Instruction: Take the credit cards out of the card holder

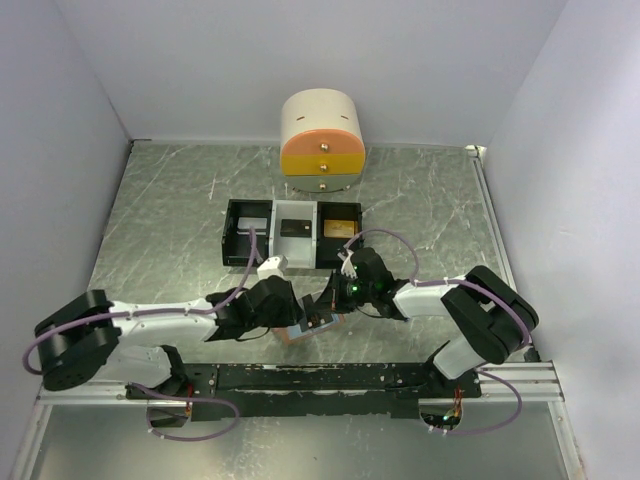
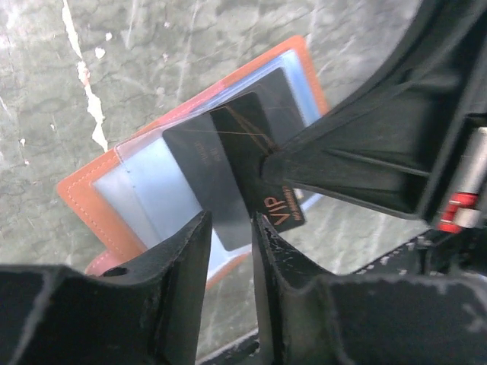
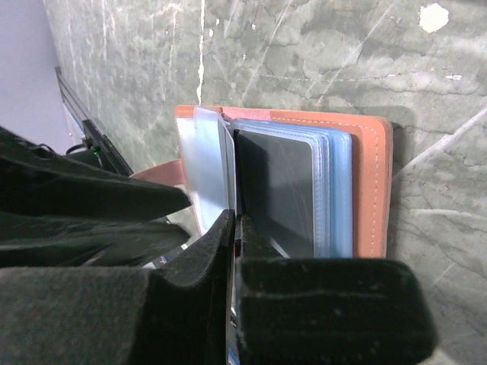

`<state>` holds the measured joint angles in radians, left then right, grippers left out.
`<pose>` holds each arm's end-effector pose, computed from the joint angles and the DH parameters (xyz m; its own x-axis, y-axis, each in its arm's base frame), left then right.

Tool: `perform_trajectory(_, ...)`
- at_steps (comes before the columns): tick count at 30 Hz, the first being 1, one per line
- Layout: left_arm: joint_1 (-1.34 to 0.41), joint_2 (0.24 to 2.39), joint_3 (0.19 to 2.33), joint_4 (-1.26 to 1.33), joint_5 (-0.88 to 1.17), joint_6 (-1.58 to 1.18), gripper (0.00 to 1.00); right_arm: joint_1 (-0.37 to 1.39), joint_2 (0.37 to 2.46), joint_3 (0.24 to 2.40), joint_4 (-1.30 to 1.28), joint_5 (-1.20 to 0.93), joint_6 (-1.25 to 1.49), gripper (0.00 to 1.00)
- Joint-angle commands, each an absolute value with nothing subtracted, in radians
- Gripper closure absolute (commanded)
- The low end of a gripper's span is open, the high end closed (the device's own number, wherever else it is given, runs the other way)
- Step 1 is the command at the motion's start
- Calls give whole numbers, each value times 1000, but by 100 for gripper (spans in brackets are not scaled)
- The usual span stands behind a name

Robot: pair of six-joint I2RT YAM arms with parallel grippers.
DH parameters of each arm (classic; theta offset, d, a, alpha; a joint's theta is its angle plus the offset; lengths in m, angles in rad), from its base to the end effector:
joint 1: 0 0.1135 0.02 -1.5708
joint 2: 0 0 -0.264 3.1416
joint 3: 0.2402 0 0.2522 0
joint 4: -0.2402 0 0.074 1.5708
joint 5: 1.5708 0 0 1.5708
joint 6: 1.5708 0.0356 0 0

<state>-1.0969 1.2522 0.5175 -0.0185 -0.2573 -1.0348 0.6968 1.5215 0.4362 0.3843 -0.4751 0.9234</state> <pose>0.1169 -0.2080 0.1704 -0.8264 -0.2106 -0.5222 0.1278 0.8330 -0.5383 0.1852 0.1762 0.1204 -0.9674 0.1154 -0.2256 -0.1113 0.6062 0.7875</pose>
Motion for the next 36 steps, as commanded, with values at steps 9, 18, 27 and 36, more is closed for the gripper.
perform_trajectory(9,-1101,1406,526,-15,-262,-1051,81,696,1566,393,465,-490,943,100)
perform_trajectory(18,-1101,1438,540,-61,-267,-1061,88,698,1603,435,484,-548,910,89)
perform_trajectory(27,-1101,1425,528,-82,-275,-1074,89,696,1587,460,406,-510,864,100)
perform_trajectory(36,-1101,1298,507,-141,-318,-1089,83,692,1405,510,190,-328,719,100)
